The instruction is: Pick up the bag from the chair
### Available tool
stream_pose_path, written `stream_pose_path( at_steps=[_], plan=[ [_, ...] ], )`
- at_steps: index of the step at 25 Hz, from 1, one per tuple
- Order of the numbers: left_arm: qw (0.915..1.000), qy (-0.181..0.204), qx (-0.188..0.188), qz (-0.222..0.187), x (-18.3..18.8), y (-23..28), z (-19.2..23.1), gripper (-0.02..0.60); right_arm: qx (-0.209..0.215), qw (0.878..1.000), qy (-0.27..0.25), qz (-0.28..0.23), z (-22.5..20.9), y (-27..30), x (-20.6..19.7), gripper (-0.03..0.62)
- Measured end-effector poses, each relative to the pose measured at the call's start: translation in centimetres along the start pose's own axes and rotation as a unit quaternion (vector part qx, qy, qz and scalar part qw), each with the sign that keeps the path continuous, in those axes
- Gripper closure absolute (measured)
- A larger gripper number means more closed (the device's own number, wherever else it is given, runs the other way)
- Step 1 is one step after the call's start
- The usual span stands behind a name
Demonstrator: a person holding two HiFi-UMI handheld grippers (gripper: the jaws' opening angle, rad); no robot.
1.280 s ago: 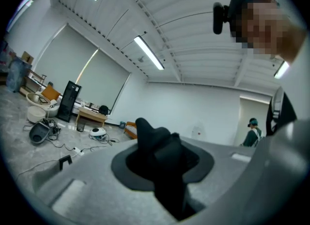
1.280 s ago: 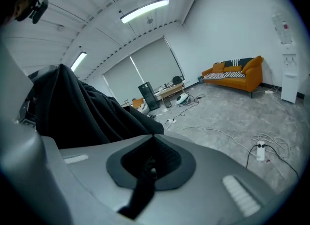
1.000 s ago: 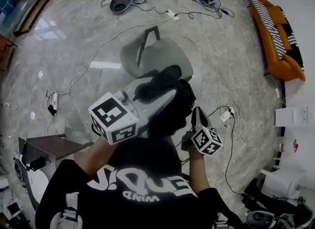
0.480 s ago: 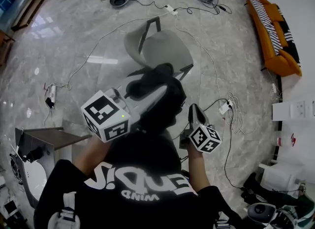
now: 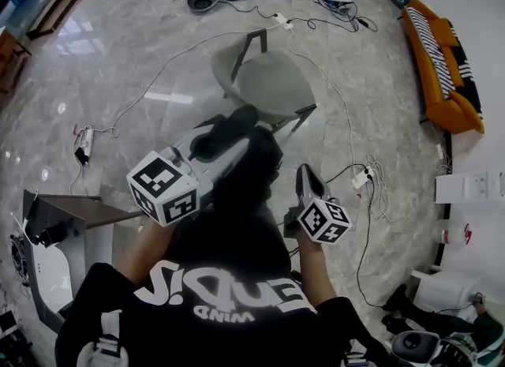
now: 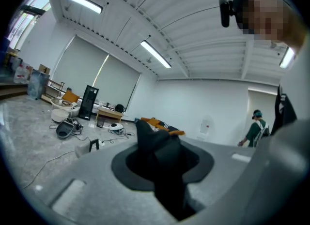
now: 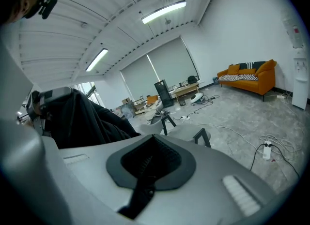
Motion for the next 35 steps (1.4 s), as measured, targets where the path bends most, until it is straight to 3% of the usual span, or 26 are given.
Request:
stream_pose_path(
  at_steps=[6, 19, 35],
  plan=[
    [0.9993, -0.009, 0.034, 0.011, -2.6, -1.6, 2.2, 0.48, 0.023, 1.0, -0.014, 0.007, 1.5, 0.2, -0.7, 0.594],
    [0.9944, -0.028, 0.094, 0.038, -8.0, -2.4, 7.1, 0.48, 0.029, 0.999, -0.021, 0.009, 2.3, 1.1, -0.9, 0.594],
    [0.9887, -0.062, 0.121, 0.063, -11.2, -1.5, 11.7, 0.482, 0.028, 0.998, -0.049, 0.018, 3.2, 3.1, -0.6, 0.594]
  ],
)
Point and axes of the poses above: the fingertips, and each gripper's own axes: y forward along the fingers, z to its left, x out of its top, the point moved 7 cm from there along -y, backward along the fingers, and after that the axes turned 10 degrees about x, right-handed, at the moved point
